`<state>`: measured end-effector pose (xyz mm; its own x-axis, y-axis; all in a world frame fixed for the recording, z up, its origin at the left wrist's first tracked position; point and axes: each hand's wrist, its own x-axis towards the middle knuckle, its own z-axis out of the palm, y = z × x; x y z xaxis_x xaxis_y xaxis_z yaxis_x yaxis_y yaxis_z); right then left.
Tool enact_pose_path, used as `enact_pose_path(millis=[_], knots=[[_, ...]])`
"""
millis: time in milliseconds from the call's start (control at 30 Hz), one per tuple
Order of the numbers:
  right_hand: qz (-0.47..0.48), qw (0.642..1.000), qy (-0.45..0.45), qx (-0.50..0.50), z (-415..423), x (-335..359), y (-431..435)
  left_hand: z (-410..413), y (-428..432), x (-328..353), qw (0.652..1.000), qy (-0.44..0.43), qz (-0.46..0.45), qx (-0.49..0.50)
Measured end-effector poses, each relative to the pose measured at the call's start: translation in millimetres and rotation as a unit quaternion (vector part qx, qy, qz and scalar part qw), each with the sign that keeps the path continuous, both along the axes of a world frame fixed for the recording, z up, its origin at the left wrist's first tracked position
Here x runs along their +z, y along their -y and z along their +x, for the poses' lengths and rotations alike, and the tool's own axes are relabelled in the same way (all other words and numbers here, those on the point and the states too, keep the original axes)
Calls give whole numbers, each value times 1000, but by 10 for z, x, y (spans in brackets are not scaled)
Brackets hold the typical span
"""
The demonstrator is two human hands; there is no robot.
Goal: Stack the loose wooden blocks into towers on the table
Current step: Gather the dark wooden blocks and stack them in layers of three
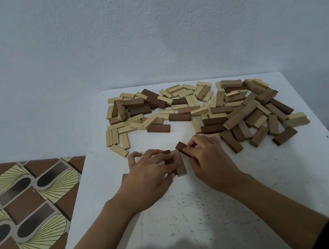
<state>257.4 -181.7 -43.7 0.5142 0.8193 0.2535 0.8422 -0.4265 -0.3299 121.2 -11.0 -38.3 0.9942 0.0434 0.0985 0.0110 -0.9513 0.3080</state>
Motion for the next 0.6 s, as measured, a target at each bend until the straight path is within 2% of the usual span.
enact_pose_path(millis=[233, 367, 500, 600], knots=[[36, 989, -145, 8, -254, 72, 170, 32, 13, -54, 997, 11, -71, 4], [62, 983, -173, -6, -224, 122, 199, 55, -34, -38, 995, 15, -98, -1], [-17, 980, -200, 13, -63, 185, 254, 68, -95, 6, 992, -14, -124, 9], [-69, 979, -188, 28, 0, 182, 219, 99, -118, 21, 994, -36, -102, 18]])
